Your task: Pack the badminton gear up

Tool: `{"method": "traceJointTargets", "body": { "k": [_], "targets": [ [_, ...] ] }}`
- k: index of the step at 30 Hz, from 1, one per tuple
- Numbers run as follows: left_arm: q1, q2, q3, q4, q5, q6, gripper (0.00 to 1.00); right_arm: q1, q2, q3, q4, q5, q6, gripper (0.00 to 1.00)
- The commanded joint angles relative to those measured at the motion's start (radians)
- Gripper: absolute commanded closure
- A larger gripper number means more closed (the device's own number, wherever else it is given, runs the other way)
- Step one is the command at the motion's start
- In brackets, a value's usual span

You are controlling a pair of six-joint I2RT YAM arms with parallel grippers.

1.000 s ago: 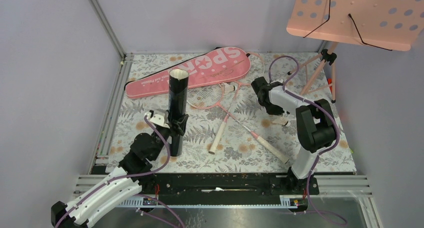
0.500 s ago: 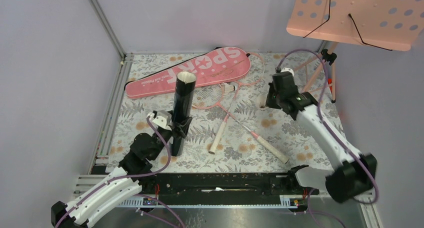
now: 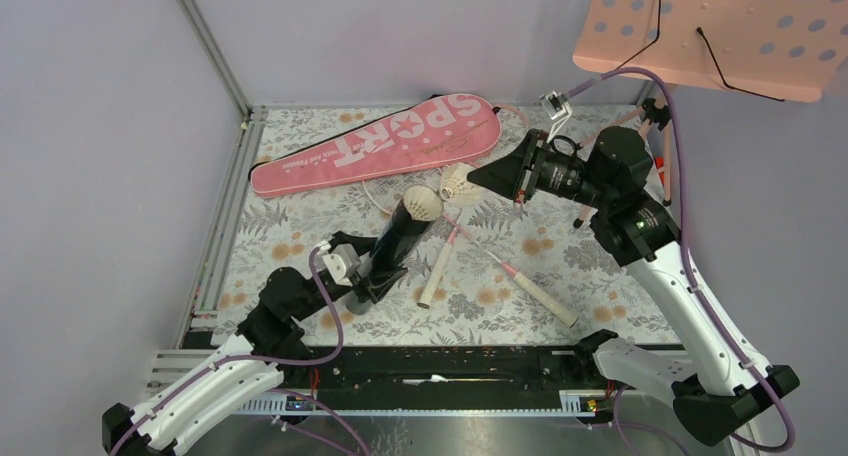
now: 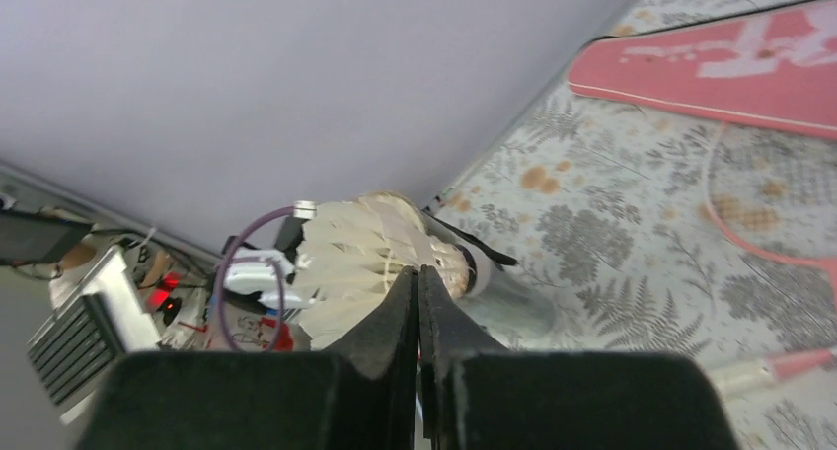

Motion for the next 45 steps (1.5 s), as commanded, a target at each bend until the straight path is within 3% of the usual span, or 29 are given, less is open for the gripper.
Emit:
{"method": "traceJointTargets", "body": {
  "k": [1,11,17,21,31,35,37,41,45],
  "targets": [
    [0.002,-0.017,0.010,0.062,0.102,0.037,0.76,0.040,0.010,0.115,0.081,-0.094,0.046,1.00],
    [0.001,0.005,0.015,0.057,0.098,0.046,0.77,0.055,0.006,0.163,0.045,-0.105,0.020,1.00],
    [0.000,0.009,0.012,0.070,0.104,0.050,0.77,0.103,0.021,0.151,-0.109,-0.087,-0.099,1.00],
    [0.001,0.006,0.010,0.073,0.102,0.046,0.77,0.136,0.039,0.171,-0.234,0.008,-0.191,1.00],
    [0.001,0.001,0.002,0.087,0.111,0.045,0.78,0.214,0.135,0.228,-0.316,0.087,-0.266,1.00],
    [0.001,0.006,0.003,0.089,0.110,0.043,0.78,0.255,0.155,0.240,-0.325,0.186,-0.304,1.00],
    [0.001,0.007,0.001,0.098,0.110,0.041,0.78,0.277,0.165,0.260,-0.355,0.220,-0.332,0.95],
    [0.001,0.015,-0.003,0.116,0.114,0.038,0.78,0.310,0.182,0.306,-0.433,0.272,-0.404,0.67],
    [0.002,0.018,0.000,0.115,0.117,0.038,0.78,0.319,0.177,0.352,-0.482,0.316,-0.442,0.53]
  ]
}}
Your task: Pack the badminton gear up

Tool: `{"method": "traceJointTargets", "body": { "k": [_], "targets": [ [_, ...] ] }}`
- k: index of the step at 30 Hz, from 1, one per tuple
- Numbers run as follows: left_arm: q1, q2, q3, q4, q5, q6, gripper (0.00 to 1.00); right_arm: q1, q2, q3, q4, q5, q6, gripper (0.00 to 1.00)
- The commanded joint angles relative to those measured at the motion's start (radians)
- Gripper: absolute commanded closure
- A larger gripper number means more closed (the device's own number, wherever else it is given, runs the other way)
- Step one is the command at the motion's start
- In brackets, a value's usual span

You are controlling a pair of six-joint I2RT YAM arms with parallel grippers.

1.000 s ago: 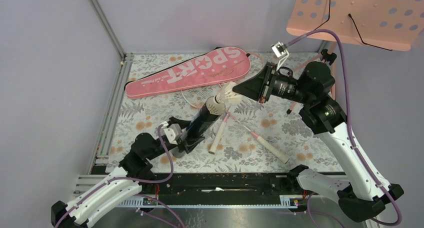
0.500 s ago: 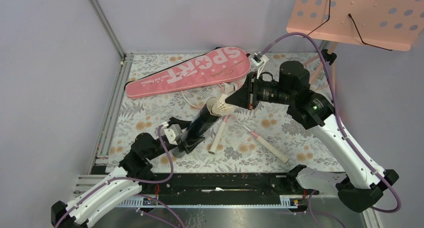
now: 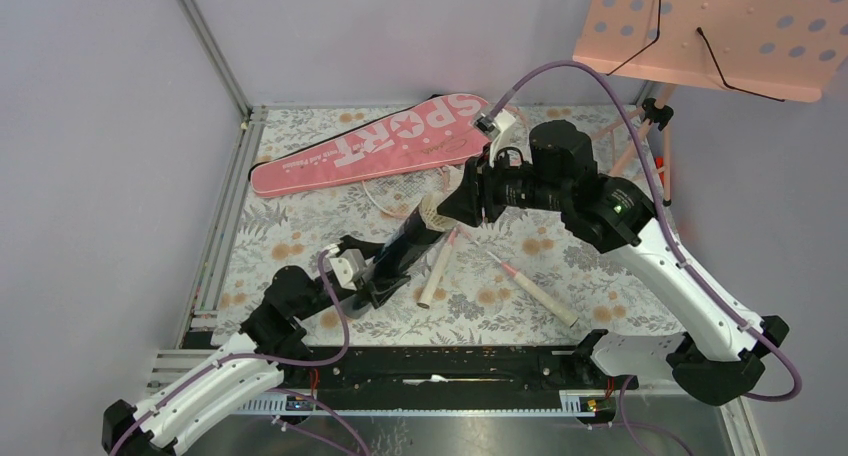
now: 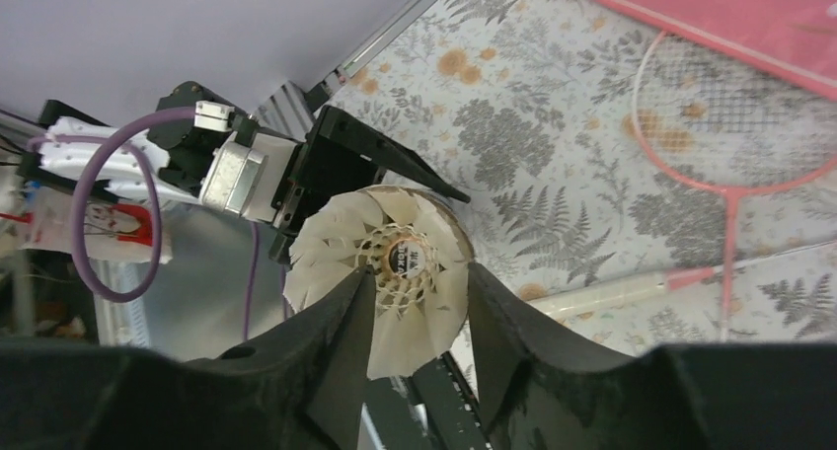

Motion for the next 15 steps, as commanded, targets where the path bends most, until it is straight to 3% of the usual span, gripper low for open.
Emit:
{"method": "traceJointTargets", "body": {
  "k": [1,7,8,9,15],
  "targets": [
    [0.000,-0.002,0.016,0.123,0.027,0.005,0.78,0.012,-0.012,0.078,-0.064,0.087,-0.083,0.50],
    [0.001,-0.011,0.016,0.117,0.031,0.004,0.78,0.012,-0.066,0.106,-0.071,0.181,-0.113,0.33],
    [0.000,-0.014,0.015,0.117,0.033,0.004,0.78,0.012,-0.077,0.100,-0.065,0.200,-0.118,0.24],
    [0.000,-0.016,0.015,0.117,0.035,0.004,0.78,0.011,-0.084,0.091,-0.065,0.214,-0.125,0.04],
    [0.001,-0.019,0.015,0.117,0.042,0.004,0.78,0.012,-0.044,0.102,-0.131,0.194,-0.137,0.01]
  ]
}}
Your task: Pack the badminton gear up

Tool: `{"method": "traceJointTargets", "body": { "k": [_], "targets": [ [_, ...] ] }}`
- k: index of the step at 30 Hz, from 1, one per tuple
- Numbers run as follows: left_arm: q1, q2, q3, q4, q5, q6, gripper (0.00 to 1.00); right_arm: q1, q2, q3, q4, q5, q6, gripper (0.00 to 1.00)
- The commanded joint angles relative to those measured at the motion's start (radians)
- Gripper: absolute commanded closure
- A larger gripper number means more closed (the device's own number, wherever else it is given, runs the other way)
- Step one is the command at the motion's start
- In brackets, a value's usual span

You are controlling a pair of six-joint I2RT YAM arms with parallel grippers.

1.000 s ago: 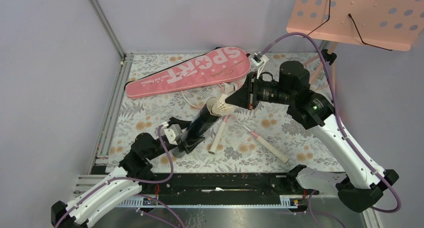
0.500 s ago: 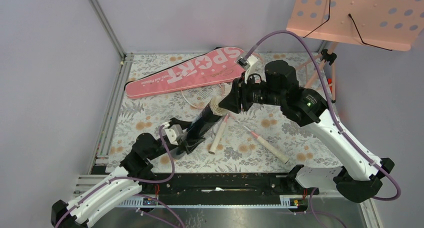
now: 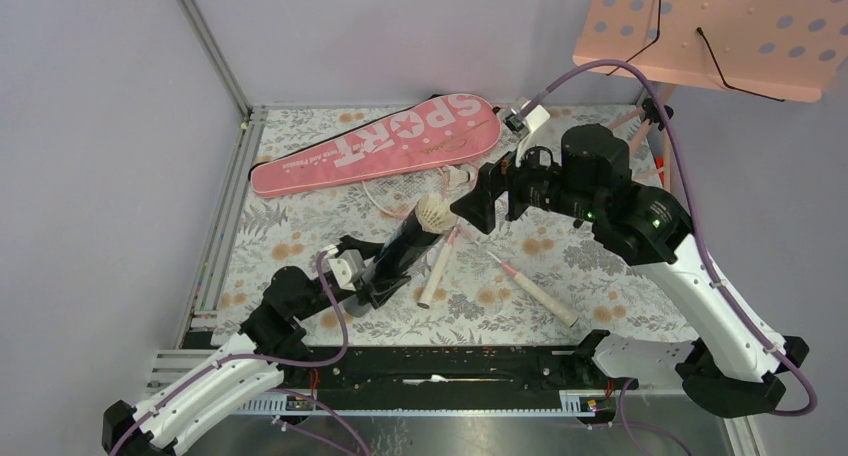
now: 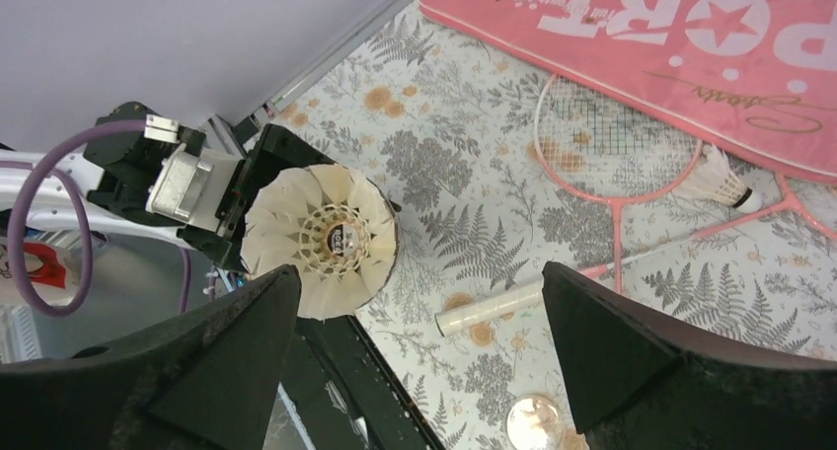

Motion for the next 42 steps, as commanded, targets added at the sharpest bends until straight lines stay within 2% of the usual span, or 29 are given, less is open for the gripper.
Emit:
{"method": "traceJointTargets", "body": {
  "k": [1,6,13,19,23,28,31,34,37,39,42],
  "targets": [
    [0.001,-0.016,0.015,0.110,0.034,0.005,0.78,0.007,0.055,0.053,-0.067,-0.003,-0.037,0.00],
    [0.002,-0.016,0.015,0.110,0.035,0.005,0.78,0.011,0.137,0.096,-0.132,-0.048,-0.069,0.00],
    [0.001,-0.012,0.015,0.113,0.039,0.005,0.78,0.060,0.251,0.122,-0.165,0.029,-0.108,0.00],
    [0.001,-0.013,0.013,0.113,0.050,0.005,0.78,0.098,0.350,0.151,-0.183,0.014,-0.141,0.00],
    [0.001,-0.013,0.013,0.112,0.033,0.003,0.78,0.099,0.344,0.184,-0.164,0.030,-0.148,0.00],
    [0.000,-0.012,0.013,0.111,-0.034,-0.004,0.78,0.097,0.257,0.260,-0.140,0.090,-0.160,0.00],
    [0.001,-0.021,0.018,0.103,-0.106,-0.023,0.78,0.097,0.147,0.219,-0.080,0.199,-0.128,0.00],
    [0.001,-0.042,0.027,0.083,-0.213,-0.041,0.78,0.092,0.044,0.107,0.015,0.359,-0.106,0.00],
    [0.000,-0.056,0.032,0.093,-0.440,-0.081,0.77,0.043,-0.006,0.020,0.062,0.442,-0.090,0.00],
    [0.001,-0.056,0.049,0.084,-0.643,-0.128,0.78,-0.021,-0.006,-0.033,0.102,0.417,-0.084,0.00],
    [0.000,-0.046,0.078,0.059,-0.845,-0.171,0.78,-0.116,0.066,-0.079,0.135,0.408,-0.059,0.00]
  ]
}}
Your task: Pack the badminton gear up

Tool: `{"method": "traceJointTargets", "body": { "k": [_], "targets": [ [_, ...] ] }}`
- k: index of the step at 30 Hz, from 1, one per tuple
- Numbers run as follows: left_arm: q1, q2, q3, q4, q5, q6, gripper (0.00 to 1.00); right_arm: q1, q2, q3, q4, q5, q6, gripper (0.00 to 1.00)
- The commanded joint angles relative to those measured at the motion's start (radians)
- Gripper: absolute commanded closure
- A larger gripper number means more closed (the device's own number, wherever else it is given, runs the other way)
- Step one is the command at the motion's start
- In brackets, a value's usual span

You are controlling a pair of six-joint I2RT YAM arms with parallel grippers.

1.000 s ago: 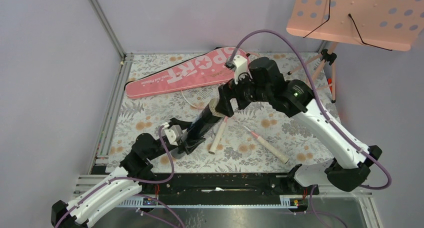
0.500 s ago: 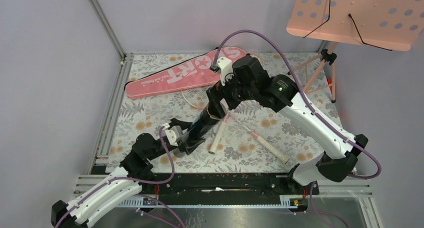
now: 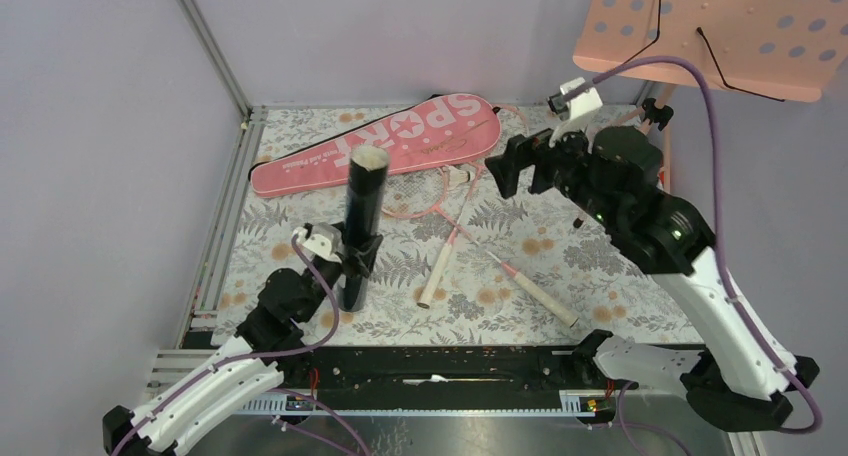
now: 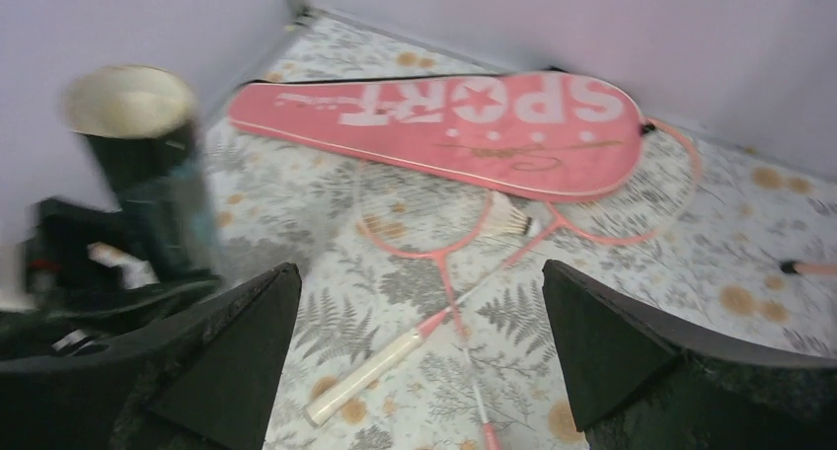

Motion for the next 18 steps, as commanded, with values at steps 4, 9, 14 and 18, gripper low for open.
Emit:
{"method": "traceJointTargets", "body": {
  "k": [4,9,14,18],
  "targets": [
    [0.002,0.022,0.098,0.040,-0.497,-0.093,0.78,-0.138,0.328,-0.034,0.104,0.100,0.032,0.00],
    [0.002,0.074,0.129,0.002,-0.582,-0.094,0.78,-0.146,0.684,0.174,0.071,0.177,0.024,0.00],
    [0.001,0.114,0.135,0.011,-0.566,-0.080,0.78,-0.147,1.004,0.415,0.019,0.259,-0.071,0.00],
    [0.002,0.126,0.135,0.018,-0.569,-0.080,0.79,-0.147,1.207,0.583,-0.028,0.323,-0.183,0.02]
  ]
}}
